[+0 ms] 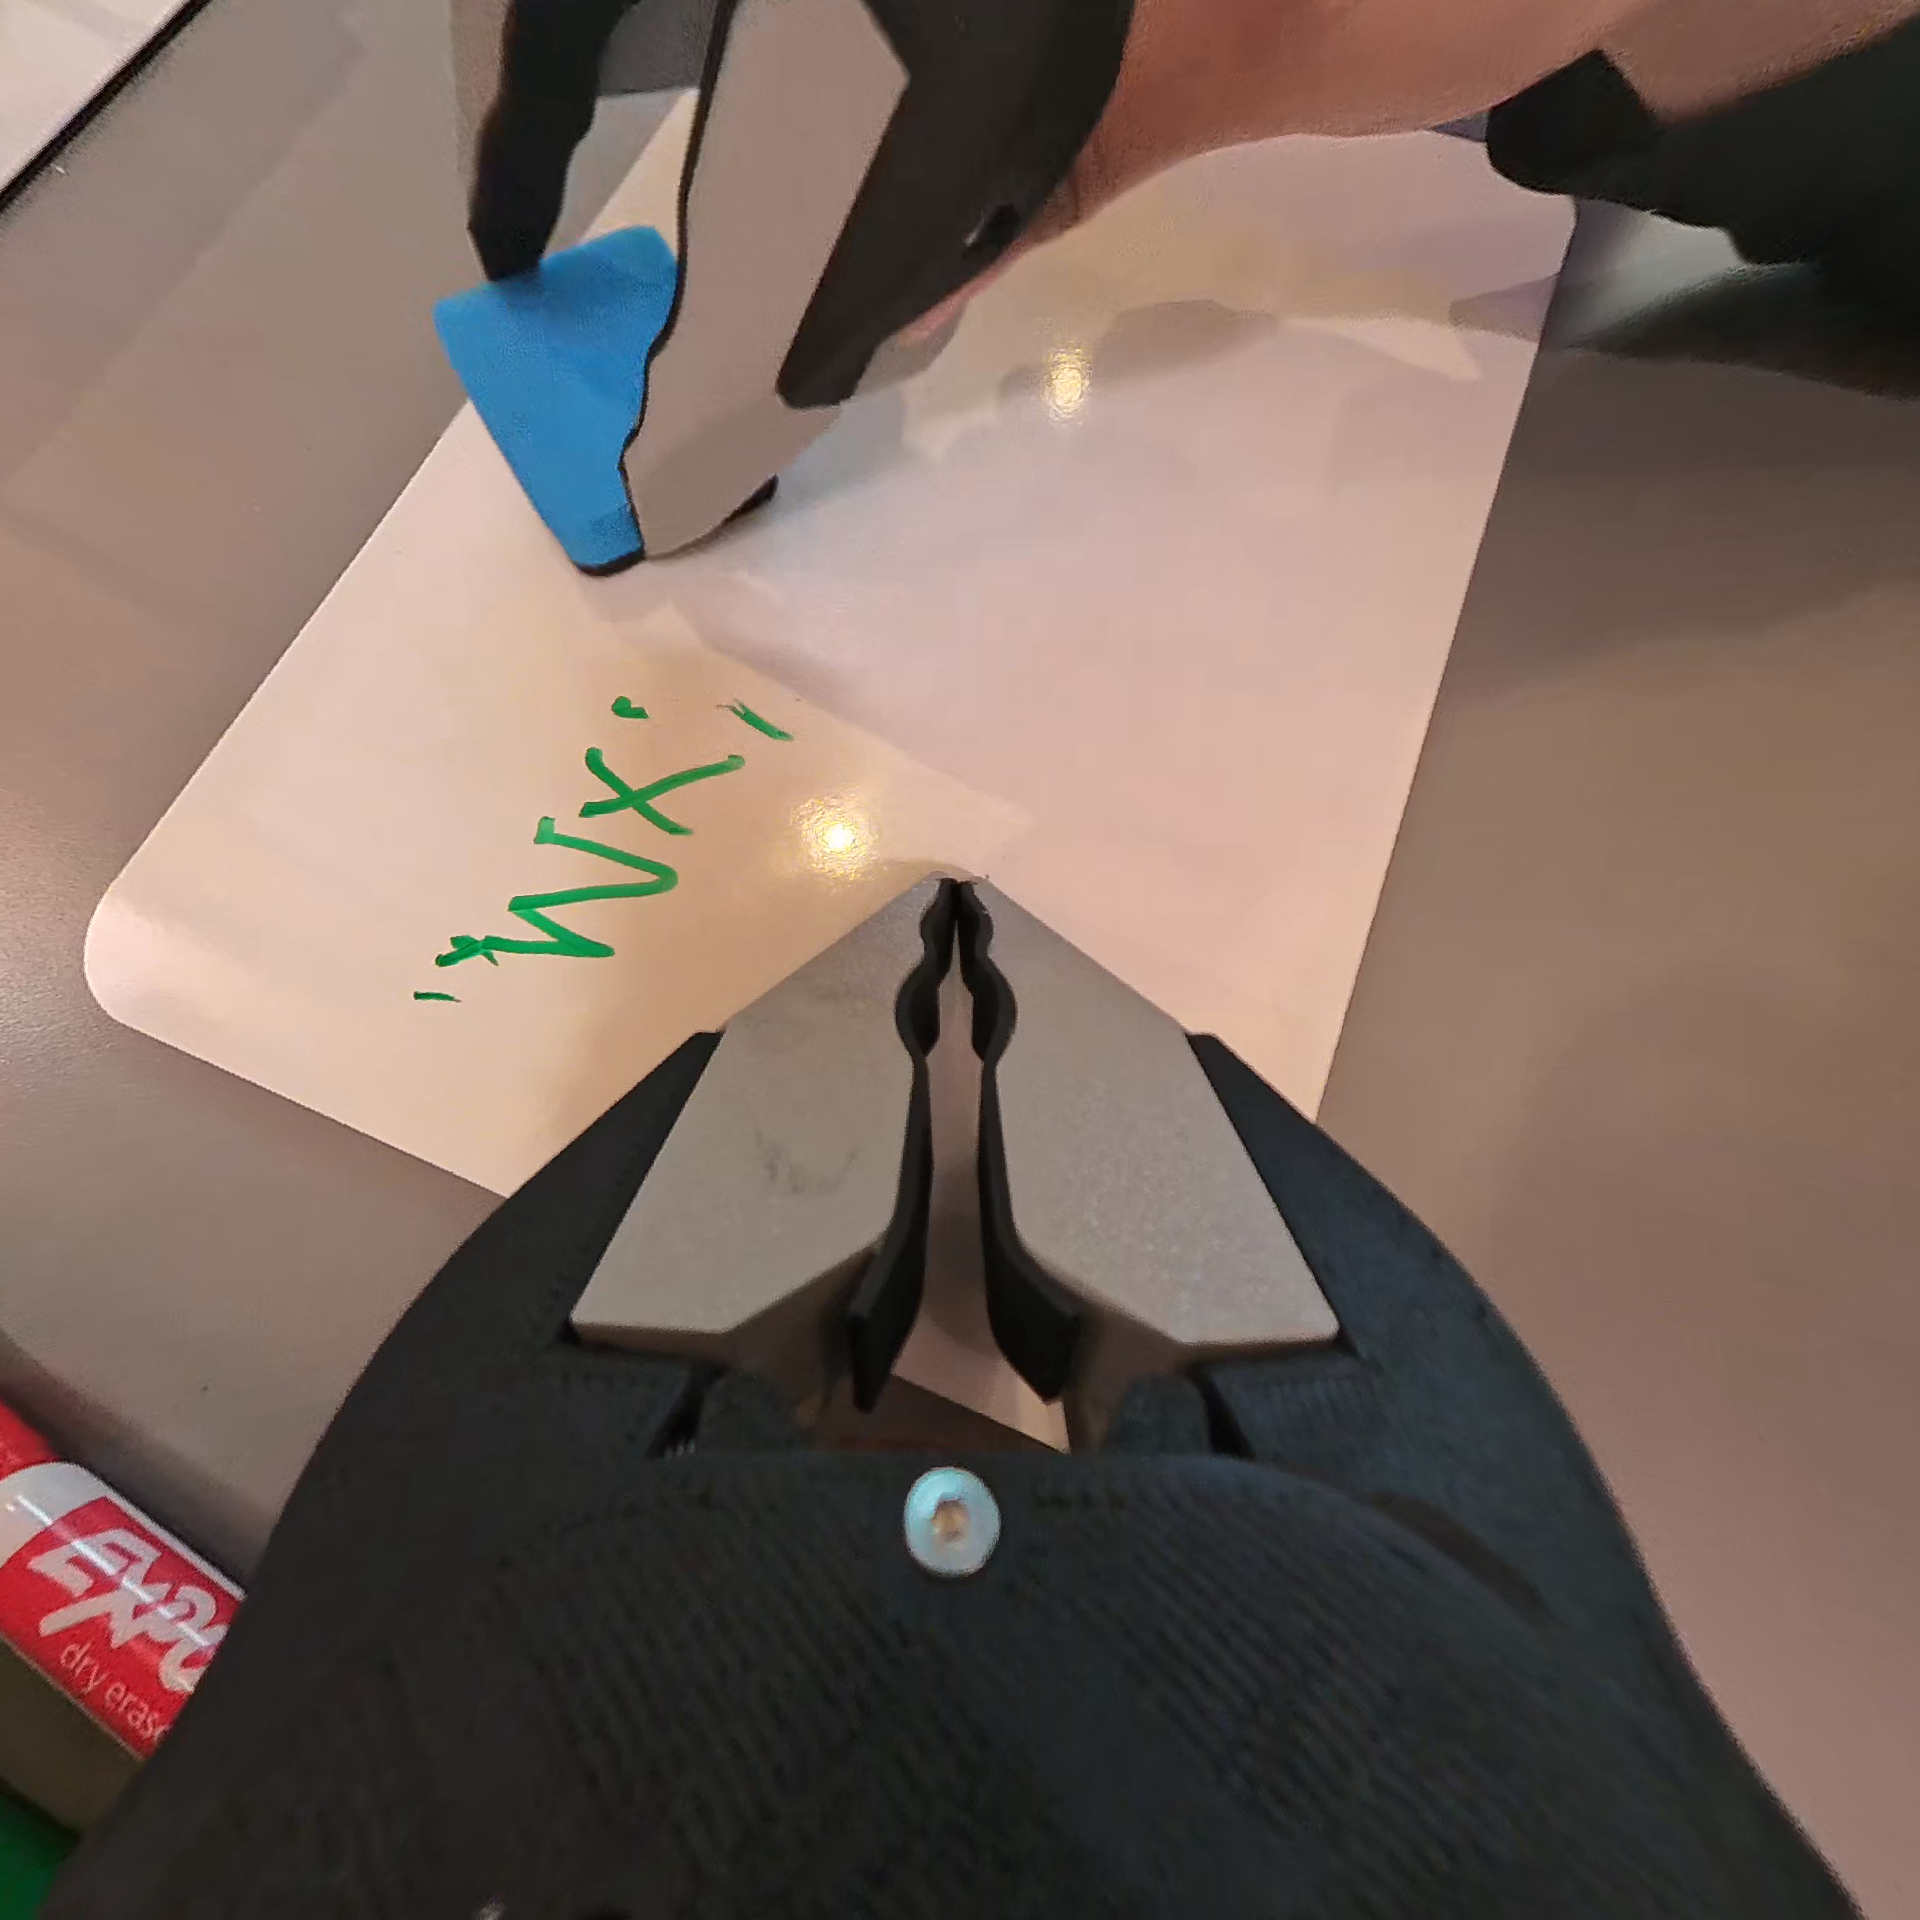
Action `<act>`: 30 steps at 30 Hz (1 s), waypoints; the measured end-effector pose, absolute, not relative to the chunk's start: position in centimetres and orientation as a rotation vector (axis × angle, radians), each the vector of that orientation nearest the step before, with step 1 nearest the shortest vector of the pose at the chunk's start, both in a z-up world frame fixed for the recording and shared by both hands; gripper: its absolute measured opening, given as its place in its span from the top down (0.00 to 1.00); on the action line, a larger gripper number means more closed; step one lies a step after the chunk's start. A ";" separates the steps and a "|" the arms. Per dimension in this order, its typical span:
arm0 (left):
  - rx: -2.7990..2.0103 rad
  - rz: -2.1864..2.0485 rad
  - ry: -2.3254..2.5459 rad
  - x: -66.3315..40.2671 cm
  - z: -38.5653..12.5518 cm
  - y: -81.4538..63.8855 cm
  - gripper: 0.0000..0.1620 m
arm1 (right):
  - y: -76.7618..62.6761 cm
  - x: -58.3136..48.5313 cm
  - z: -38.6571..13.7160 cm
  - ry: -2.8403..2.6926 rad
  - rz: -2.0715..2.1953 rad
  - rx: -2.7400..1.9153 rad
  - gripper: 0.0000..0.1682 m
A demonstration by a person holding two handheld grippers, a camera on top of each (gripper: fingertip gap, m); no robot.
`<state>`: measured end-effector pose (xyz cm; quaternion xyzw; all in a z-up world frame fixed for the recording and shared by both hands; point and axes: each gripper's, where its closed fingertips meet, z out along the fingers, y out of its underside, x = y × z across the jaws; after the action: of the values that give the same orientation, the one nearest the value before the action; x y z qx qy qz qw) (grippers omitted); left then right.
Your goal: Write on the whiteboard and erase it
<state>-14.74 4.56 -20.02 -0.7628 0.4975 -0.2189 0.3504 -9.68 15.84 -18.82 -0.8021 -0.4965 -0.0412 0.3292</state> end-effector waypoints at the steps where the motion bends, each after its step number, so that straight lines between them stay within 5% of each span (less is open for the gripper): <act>1: -1.975 -0.566 1.289 -14.7 -20.0 4.6 1.00 | 15.4 -10.6 -18.9 -1.338 -0.066 -2.071 0.71; 3: -1.976 -0.568 1.288 -14.7 -20.0 4.6 1.00 | 13.3 -13.4 -19.3 -1.360 0.215 -2.095 0.71; 12: -1.974 -0.563 1.289 -14.8 -20.0 4.5 1.00 | 15.3 -12.7 -18.9 -1.319 -0.015 -2.070 0.71; 15: -1.977 -0.575 1.289 -14.8 -20.0 4.4 1.00 | 11.5 -15.6 -19.3 -1.403 0.380 -2.106 0.71; 24: -1.975 -0.568 1.289 -14.8 -20.0 4.4 1.00 | 13.7 -12.1 -19.2 -1.342 0.079 -2.148 0.71; 27: -1.976 -0.569 1.289 -14.8 -20.0 4.4 1.00 | 9.7 -15.2 -19.3 -1.496 0.435 -2.095 0.71; 30: -1.977 -0.568 1.287 -14.8 -20.0 4.4 1.00 | 12.9 -12.8 -19.3 -1.381 0.121 -2.136 0.71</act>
<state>-14.81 4.42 -20.02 -0.7631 0.4970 -0.2194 0.3501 -12.78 12.94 -19.28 -0.8021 -0.5184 0.0453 0.2931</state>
